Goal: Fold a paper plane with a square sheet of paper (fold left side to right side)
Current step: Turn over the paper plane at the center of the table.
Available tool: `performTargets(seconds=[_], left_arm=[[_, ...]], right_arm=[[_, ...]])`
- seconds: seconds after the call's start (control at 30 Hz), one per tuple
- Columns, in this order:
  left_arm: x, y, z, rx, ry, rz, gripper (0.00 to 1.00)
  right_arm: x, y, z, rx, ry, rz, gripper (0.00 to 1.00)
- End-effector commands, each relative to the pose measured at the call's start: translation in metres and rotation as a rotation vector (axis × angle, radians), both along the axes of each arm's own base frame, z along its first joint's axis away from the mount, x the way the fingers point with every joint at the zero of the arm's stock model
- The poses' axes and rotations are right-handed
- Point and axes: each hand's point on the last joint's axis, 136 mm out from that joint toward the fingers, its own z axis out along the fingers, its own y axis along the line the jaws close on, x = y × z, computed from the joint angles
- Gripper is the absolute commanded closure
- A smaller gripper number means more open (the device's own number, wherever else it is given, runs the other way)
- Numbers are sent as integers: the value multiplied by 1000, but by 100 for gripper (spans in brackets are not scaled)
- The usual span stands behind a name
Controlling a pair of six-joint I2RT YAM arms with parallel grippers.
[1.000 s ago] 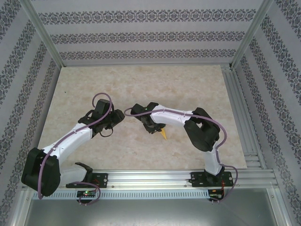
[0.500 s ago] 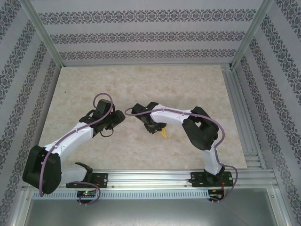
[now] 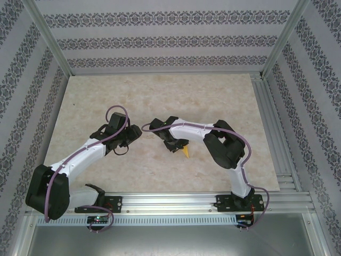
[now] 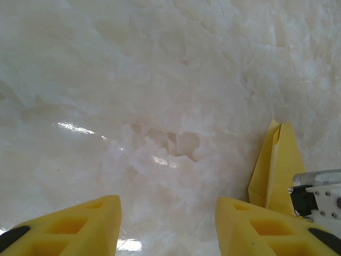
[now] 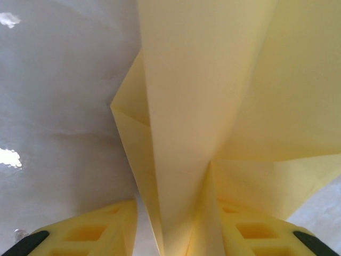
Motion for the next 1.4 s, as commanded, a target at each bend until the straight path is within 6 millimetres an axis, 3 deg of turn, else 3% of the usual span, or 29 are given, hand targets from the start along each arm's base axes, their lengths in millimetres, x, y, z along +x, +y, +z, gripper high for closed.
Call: performTargets(seconds=[0.0, 0.23, 0.67, 0.97, 1.17, 1.37], left_arm=[[2, 4, 2, 8, 2, 4, 49], [2, 4, 1, 8, 5, 3, 49], [3, 4, 2, 10, 5, 1, 48], [5, 2, 2, 9, 8, -1, 48], [5, 2, 2, 11, 8, 0, 48], [6, 2, 3, 11, 6, -2, 48]], right_arm=[[10, -3, 4, -29, -36, 4, 64], [13, -8, 12, -18, -51, -9, 73], [10, -3, 15, 140, -5, -46, 68], [15, -15, 10, 59, -15, -33, 69], [18, -20, 13, 20, -41, -27, 77], [23, -24, 22, 26, -73, -38, 96]])
